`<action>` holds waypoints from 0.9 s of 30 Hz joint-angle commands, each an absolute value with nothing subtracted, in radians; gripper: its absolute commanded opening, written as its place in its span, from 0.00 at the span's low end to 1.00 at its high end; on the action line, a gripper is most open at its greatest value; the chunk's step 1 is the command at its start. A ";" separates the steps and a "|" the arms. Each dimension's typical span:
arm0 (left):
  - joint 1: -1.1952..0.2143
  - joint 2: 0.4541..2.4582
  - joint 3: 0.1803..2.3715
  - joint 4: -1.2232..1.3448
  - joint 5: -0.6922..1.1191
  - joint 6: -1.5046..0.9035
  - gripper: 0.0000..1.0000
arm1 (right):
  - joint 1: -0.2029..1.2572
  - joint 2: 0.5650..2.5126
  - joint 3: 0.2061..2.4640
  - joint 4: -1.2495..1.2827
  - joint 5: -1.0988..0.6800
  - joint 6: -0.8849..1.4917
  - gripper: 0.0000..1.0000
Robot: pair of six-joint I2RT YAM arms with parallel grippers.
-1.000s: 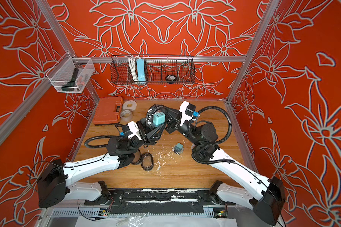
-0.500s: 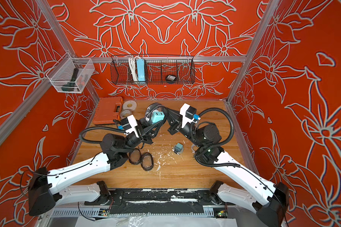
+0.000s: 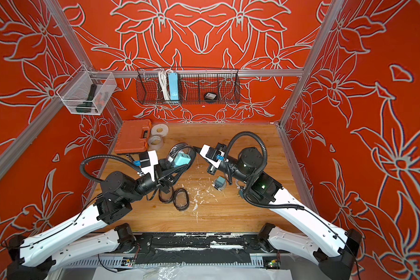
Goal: Pack away charging kits
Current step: Zip the zipper on the storage bag.
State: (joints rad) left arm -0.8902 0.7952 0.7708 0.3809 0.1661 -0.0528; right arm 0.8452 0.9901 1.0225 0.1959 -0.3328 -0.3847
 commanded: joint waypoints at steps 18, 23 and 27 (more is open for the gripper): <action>-0.888 0.895 0.852 -0.032 -0.023 -0.097 0.00 | 0.815 0.985 1.046 0.040 -0.229 -0.974 0.00; -0.888 0.900 0.840 -0.053 -0.015 -0.104 0.00 | 0.800 0.981 1.038 -0.016 -0.203 -1.047 0.00; -0.889 0.902 0.820 -0.049 0.015 -0.113 0.00 | 0.766 0.960 1.030 -0.038 -0.249 -1.073 0.00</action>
